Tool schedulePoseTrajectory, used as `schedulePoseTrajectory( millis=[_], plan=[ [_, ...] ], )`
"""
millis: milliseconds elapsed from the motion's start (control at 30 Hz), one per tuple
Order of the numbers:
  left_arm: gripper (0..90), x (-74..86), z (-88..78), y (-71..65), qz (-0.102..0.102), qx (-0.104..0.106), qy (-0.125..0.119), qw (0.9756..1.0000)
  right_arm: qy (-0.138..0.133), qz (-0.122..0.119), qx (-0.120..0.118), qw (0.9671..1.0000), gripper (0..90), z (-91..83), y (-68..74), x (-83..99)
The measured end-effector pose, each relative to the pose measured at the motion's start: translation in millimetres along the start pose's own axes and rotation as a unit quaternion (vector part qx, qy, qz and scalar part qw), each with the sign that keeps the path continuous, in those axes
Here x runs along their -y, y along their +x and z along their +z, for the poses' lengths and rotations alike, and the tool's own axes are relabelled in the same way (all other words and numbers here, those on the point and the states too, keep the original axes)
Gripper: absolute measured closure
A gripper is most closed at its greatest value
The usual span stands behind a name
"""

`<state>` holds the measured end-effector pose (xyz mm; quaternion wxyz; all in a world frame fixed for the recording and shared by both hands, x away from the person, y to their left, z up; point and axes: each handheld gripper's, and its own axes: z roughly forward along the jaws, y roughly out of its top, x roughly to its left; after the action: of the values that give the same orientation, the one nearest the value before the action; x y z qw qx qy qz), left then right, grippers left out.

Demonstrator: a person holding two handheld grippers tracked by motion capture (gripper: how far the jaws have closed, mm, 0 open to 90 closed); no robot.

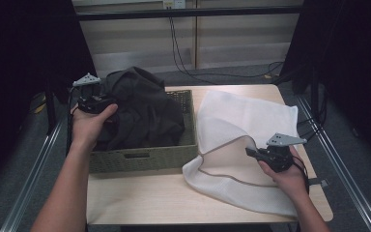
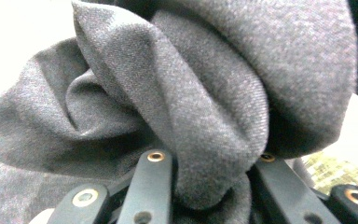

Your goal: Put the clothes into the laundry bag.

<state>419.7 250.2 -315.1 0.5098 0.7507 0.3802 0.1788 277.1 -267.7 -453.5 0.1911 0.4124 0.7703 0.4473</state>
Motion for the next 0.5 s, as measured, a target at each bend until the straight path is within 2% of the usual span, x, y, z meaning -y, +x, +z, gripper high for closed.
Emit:
schedulePoseTrajectory(
  millis=[33,233,333,500],
  plan=[
    [77.4,-5.9,-5.0,-5.4,0.008,0.002,-0.011,0.9999,0.0,0.001,0.0,1.0,87.7,0.3,0.2,0.0],
    [77.4,-33.5,-27.9,-25.6,0.026,0.025,-0.049,0.9981,0.003,0.0,-0.001,1.0,87.8,1.7,0.3,0.8],
    [77.4,-37.2,-32.4,-30.3,0.024,0.034,-0.059,0.9974,0.002,0.001,0.0,1.0,87.9,1.7,0.8,0.7],
    [77.3,-42.4,-39.7,-46.9,0.037,0.054,-0.067,0.9956,0.001,0.0,0.0,1.0,88.3,2.2,0.7,0.4]
  ],
)
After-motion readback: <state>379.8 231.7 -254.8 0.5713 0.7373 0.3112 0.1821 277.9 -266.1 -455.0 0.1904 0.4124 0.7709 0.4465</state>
